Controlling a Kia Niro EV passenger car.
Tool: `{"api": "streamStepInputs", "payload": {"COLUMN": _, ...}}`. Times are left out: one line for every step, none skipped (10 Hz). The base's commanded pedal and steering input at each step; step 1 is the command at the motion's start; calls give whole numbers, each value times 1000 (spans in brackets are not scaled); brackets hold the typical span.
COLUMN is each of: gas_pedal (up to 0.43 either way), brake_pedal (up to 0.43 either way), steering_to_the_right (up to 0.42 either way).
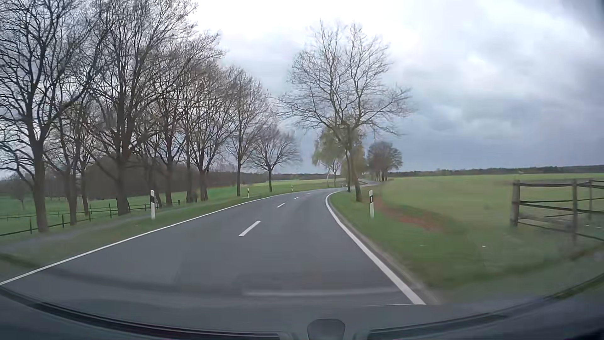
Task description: Follow the waypoints while adhering to traffic rules and regulations
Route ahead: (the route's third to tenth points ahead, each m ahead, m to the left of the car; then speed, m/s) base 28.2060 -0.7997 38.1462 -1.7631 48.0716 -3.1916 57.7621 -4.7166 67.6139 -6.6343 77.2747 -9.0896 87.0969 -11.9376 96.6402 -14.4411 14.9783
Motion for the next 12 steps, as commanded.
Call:
{"api": "streamStepInputs", "payload": {"gas_pedal": 177, "brake_pedal": 0, "steering_to_the_right": 2}}
{"api": "streamStepInputs", "payload": {"gas_pedal": 177, "brake_pedal": 0, "steering_to_the_right": 2}}
{"api": "streamStepInputs", "payload": {"gas_pedal": 177, "brake_pedal": 0, "steering_to_the_right": 3}}
{"api": "streamStepInputs", "payload": {"gas_pedal": 177, "brake_pedal": 0, "steering_to_the_right": 4}}
{"api": "streamStepInputs", "payload": {"gas_pedal": 177, "brake_pedal": 0, "steering_to_the_right": 4}}
{"api": "streamStepInputs", "payload": {"gas_pedal": 177, "brake_pedal": 0, "steering_to_the_right": 4}}
{"api": "streamStepInputs", "payload": {"gas_pedal": 177, "brake_pedal": 0, "steering_to_the_right": 5}}
{"api": "streamStepInputs", "payload": {"gas_pedal": 177, "brake_pedal": 0, "steering_to_the_right": 5}}
{"api": "streamStepInputs", "payload": {"gas_pedal": 189, "brake_pedal": 0, "steering_to_the_right": 6}}
{"api": "streamStepInputs", "payload": {"gas_pedal": 189, "brake_pedal": 0, "steering_to_the_right": 7}}
{"api": "streamStepInputs", "payload": {"gas_pedal": 189, "brake_pedal": 0, "steering_to_the_right": 8}}
{"api": "streamStepInputs", "payload": {"gas_pedal": 189, "brake_pedal": 0, "steering_to_the_right": 8}}
